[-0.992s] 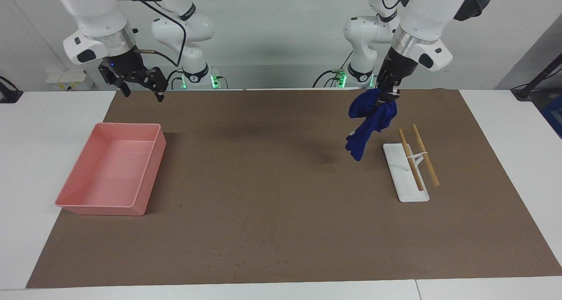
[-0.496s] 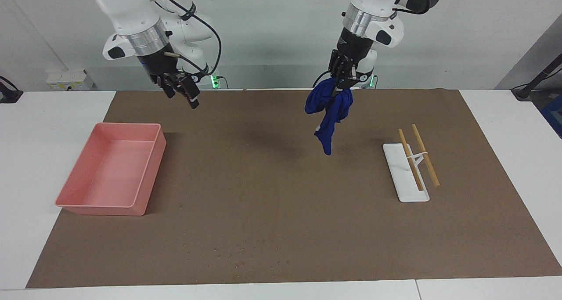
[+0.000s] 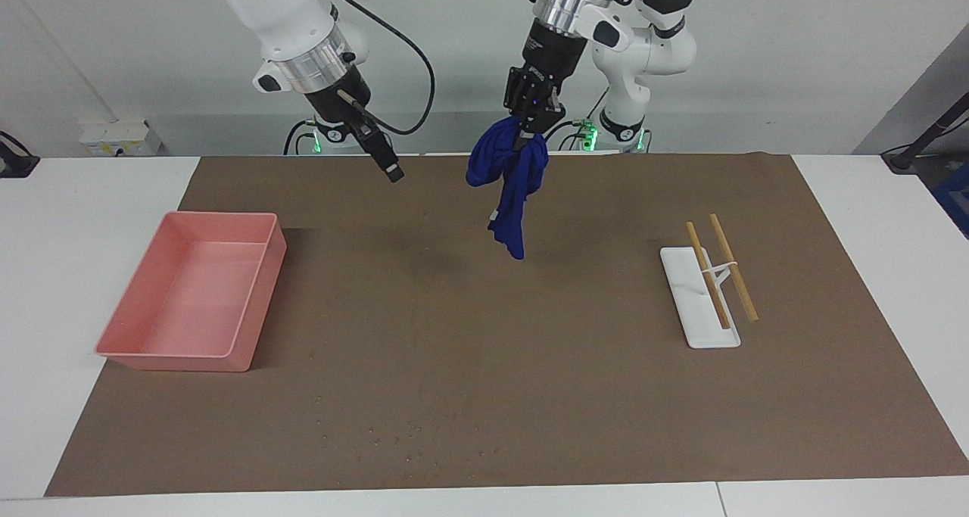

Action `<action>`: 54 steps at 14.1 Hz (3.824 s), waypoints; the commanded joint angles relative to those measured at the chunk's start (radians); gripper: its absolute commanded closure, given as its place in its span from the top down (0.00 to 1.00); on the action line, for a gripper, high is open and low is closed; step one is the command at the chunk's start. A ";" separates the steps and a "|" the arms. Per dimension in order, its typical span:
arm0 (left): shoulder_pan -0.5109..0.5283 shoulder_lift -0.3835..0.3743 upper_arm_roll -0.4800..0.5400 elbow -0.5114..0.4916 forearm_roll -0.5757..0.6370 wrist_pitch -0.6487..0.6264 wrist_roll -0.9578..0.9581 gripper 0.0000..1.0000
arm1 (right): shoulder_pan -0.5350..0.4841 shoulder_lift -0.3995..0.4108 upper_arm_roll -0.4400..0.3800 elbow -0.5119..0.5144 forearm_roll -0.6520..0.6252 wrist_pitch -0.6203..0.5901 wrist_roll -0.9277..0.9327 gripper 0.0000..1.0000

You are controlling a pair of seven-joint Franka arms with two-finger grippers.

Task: Wipe water with towel using both arms
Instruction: 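Carry the cloth toward center while the right gripper reaches toward it, then grasp the cloth with the right gripper while the left gripper holds, then pull the cloth away with the right gripper while the left gripper withdraws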

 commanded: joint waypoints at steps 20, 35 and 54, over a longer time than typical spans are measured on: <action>-0.094 0.007 0.003 -0.021 0.103 0.199 -0.168 0.00 | 0.018 0.017 -0.003 -0.007 0.238 0.142 0.352 0.00; -0.048 -0.019 0.029 -0.054 0.111 0.043 0.048 1.00 | -0.070 0.137 -0.011 0.032 0.209 0.394 0.073 0.00; 0.463 -0.083 0.035 -0.091 0.097 -0.457 1.392 1.00 | -0.014 0.595 -0.005 0.024 0.172 0.945 -0.427 0.00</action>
